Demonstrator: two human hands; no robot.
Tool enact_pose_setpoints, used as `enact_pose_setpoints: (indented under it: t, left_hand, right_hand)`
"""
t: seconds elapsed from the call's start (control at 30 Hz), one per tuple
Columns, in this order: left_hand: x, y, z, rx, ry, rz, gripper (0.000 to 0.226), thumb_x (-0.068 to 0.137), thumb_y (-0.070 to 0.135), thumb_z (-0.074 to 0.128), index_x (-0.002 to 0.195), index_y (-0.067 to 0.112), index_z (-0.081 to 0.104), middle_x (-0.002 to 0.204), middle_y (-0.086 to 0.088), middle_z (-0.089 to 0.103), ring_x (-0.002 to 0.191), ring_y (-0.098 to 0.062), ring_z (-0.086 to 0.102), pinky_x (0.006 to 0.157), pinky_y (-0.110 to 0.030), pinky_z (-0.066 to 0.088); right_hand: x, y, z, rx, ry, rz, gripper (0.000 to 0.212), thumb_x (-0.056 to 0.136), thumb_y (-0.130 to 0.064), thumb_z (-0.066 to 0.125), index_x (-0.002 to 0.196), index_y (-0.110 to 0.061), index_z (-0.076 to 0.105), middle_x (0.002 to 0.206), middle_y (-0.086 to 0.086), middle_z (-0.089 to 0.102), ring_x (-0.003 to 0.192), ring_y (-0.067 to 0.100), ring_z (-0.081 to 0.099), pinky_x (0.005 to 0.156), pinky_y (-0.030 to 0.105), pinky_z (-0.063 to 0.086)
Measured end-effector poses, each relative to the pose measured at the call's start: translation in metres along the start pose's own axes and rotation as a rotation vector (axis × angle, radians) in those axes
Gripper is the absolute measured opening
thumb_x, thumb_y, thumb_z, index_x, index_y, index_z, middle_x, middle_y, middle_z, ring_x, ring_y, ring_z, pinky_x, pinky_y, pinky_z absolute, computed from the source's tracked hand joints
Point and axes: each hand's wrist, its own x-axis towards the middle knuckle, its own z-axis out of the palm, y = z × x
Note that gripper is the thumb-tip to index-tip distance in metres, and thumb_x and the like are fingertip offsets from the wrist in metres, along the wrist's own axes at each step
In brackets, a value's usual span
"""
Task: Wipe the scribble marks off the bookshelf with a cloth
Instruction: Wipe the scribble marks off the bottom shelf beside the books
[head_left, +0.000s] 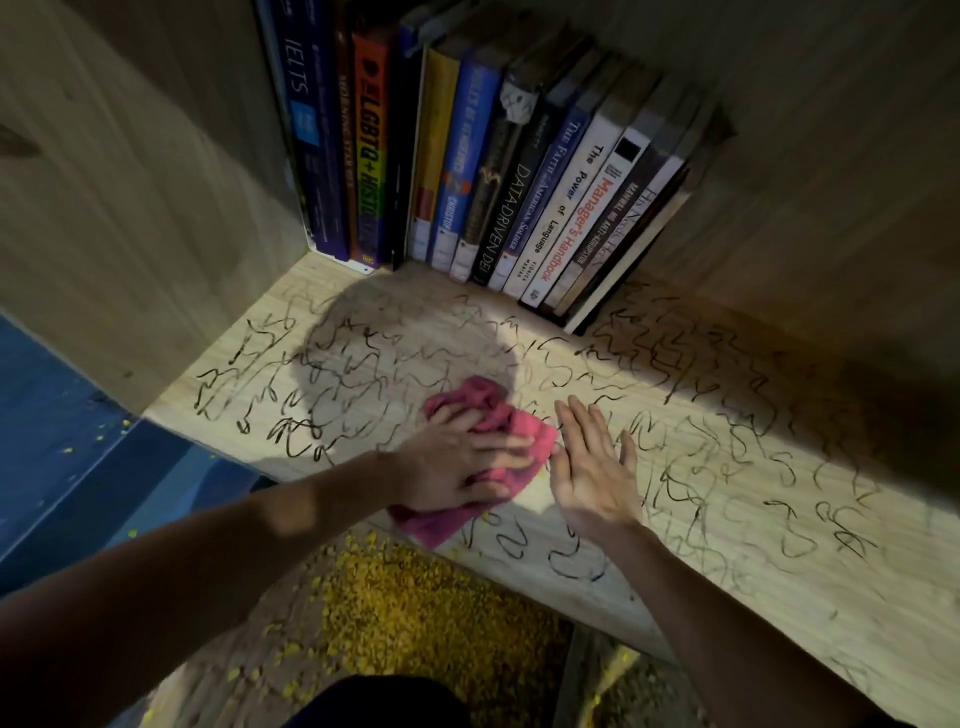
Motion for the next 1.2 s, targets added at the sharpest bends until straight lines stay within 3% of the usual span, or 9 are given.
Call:
enact_pose_setpoints:
  t: [0.13, 0.3, 0.47, 0.6, 0.73, 0.87, 0.97, 1.07, 1.2]
  left_hand:
    - [-0.026, 0.022, 0.022, -0.082, 0.241, 0.200, 0.039, 0.093, 0.045, 0.039, 0.119, 0.030, 0.065, 0.125, 0.013, 0.062, 0.102, -0.015, 0.038, 0.084, -0.050, 0.045]
    - [-0.034, 0.042, 0.008, -0.227, 0.163, 0.298, 0.034, 0.094, 0.034, 0.039, 0.104, 0.020, 0.069, 0.115, 0.002, 0.066, 0.119, -0.019, 0.042, 0.097, -0.059, 0.036]
    - [-0.020, -0.017, -0.039, -0.301, 0.207, -0.198, 0.055, 0.089, 0.058, 0.027, 0.123, 0.029, 0.061, 0.135, 0.011, 0.053, 0.139, -0.022, 0.024, 0.115, -0.048, 0.007]
    - [-0.014, -0.009, -0.011, -0.125, 0.147, -0.433, 0.082, 0.074, 0.068, 0.002, 0.136, 0.039, 0.049, 0.147, 0.017, 0.040, 0.136, -0.029, 0.025, 0.111, -0.046, 0.015]
    - [-0.018, 0.027, 0.008, -0.183, 0.195, -0.188, 0.062, 0.085, 0.055, 0.020, 0.125, 0.033, 0.062, 0.137, 0.016, 0.053, 0.128, -0.029, 0.037, 0.104, -0.049, 0.023]
    - [-0.028, 0.025, 0.008, -0.279, 0.184, -0.083, 0.064, 0.085, 0.061, 0.024, 0.119, 0.028, 0.066, 0.128, 0.014, 0.060, 0.125, -0.021, 0.041, 0.106, -0.036, 0.018]
    - [-0.029, -0.013, -0.005, -0.168, 0.322, -0.408, 0.081, 0.080, 0.079, 0.011, 0.130, 0.033, 0.056, 0.143, 0.012, 0.046, 0.137, -0.021, 0.028, 0.112, -0.045, 0.014]
    - [-0.001, -0.030, -0.016, -0.074, 0.280, -0.726, 0.049, 0.100, 0.052, 0.027, 0.144, 0.033, 0.038, 0.155, 0.009, 0.027, 0.140, -0.030, 0.020, 0.113, -0.047, 0.013]
    - [0.060, -0.001, -0.015, -0.059, 0.257, -0.854, 0.049, 0.103, 0.041, 0.023, 0.148, 0.024, 0.028, 0.156, 0.002, 0.026, 0.140, -0.032, 0.020, 0.113, -0.048, 0.013]
  right_hand:
    - [-0.001, -0.001, -0.004, 0.005, -0.012, 0.000, 0.069, 0.087, -0.049, -0.007, 0.153, -0.028, 0.001, 0.160, -0.011, -0.006, 0.145, 0.006, -0.011, 0.115, 0.040, -0.011]
    - [-0.004, -0.003, -0.005, 0.056, 0.001, 0.008, 0.067, 0.090, -0.047, 0.001, 0.153, -0.027, 0.007, 0.160, -0.012, -0.003, 0.146, 0.005, -0.009, 0.116, 0.039, -0.011]
    - [-0.004, -0.002, -0.006, 0.040, -0.004, 0.004, 0.055, 0.101, -0.042, 0.008, 0.153, -0.026, 0.009, 0.160, -0.011, -0.002, 0.146, 0.006, -0.008, 0.117, 0.041, -0.009]
    - [-0.006, -0.002, -0.007, 0.055, 0.000, 0.008, 0.051, 0.104, -0.038, 0.016, 0.153, -0.026, 0.010, 0.160, -0.011, -0.002, 0.146, 0.006, -0.008, 0.117, 0.040, -0.009]
    - [-0.003, -0.001, -0.007, 0.088, -0.012, -0.002, 0.050, 0.104, -0.034, 0.020, 0.153, -0.026, 0.013, 0.160, -0.011, 0.001, 0.146, 0.005, -0.006, 0.117, 0.037, -0.010]
    - [-0.003, 0.020, -0.017, 0.229, -0.034, -0.108, 0.046, 0.103, -0.026, 0.030, 0.148, -0.029, 0.028, 0.158, -0.015, 0.013, 0.146, 0.005, 0.003, 0.114, 0.024, -0.010]
    - [-0.002, 0.038, -0.011, 0.132, 0.057, -0.158, 0.056, 0.096, -0.042, 0.012, 0.148, -0.030, 0.029, 0.158, -0.012, 0.012, 0.147, 0.010, 0.004, 0.113, 0.026, -0.012]
    - [0.002, 0.037, -0.006, 0.051, 0.155, 0.169, 0.053, 0.099, -0.043, 0.014, 0.149, -0.028, 0.025, 0.161, 0.001, 0.001, 0.148, 0.020, -0.007, 0.116, 0.048, -0.007]
    - [0.011, 0.032, -0.009, 0.108, 0.122, 0.487, 0.056, 0.099, -0.045, 0.018, 0.151, -0.028, 0.013, 0.160, 0.010, -0.007, 0.146, 0.033, -0.013, 0.115, 0.057, -0.006]
